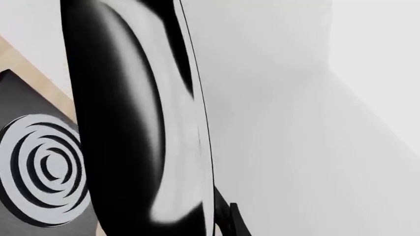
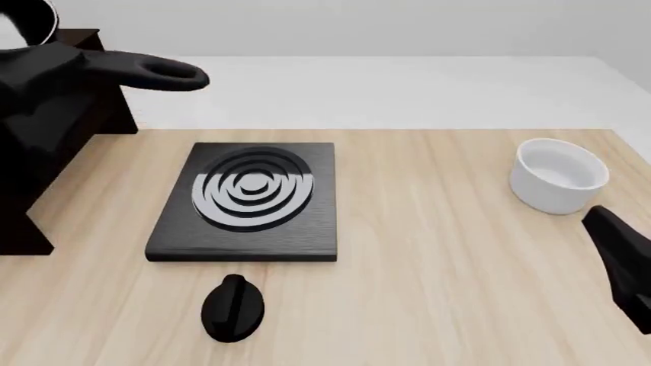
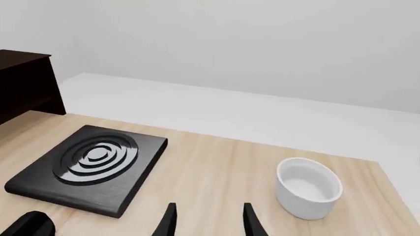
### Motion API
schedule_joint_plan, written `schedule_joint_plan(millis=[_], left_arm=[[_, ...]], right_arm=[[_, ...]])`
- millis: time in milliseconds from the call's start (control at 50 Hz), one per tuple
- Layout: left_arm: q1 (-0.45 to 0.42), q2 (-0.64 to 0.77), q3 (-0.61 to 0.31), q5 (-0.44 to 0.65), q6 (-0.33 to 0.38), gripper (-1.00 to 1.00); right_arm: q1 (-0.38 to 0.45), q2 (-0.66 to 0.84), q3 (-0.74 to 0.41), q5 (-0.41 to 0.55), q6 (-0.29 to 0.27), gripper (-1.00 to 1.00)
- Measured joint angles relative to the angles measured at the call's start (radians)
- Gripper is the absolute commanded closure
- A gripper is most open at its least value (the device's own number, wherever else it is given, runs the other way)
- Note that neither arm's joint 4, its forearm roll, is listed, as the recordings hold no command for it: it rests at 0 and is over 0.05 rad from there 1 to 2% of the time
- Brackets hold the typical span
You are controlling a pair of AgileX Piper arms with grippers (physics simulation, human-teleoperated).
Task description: Put the frying pan on the cabinet shelf.
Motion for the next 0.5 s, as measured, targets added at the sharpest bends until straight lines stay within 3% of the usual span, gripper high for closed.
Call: schedule_joint_plan(millis=[300, 500], left_arm=[[0.119, 0.277, -0.153, -0.123, -0.073, 1.0], [0.207, 0.431, -0.275, -0.149, -0.093, 1.0]], right_arm=[[0.001, 0.013, 0.018, -0.019, 0.004, -1.0], [0.0, 0.02, 0.027, -0.03, 0.008, -1.0]])
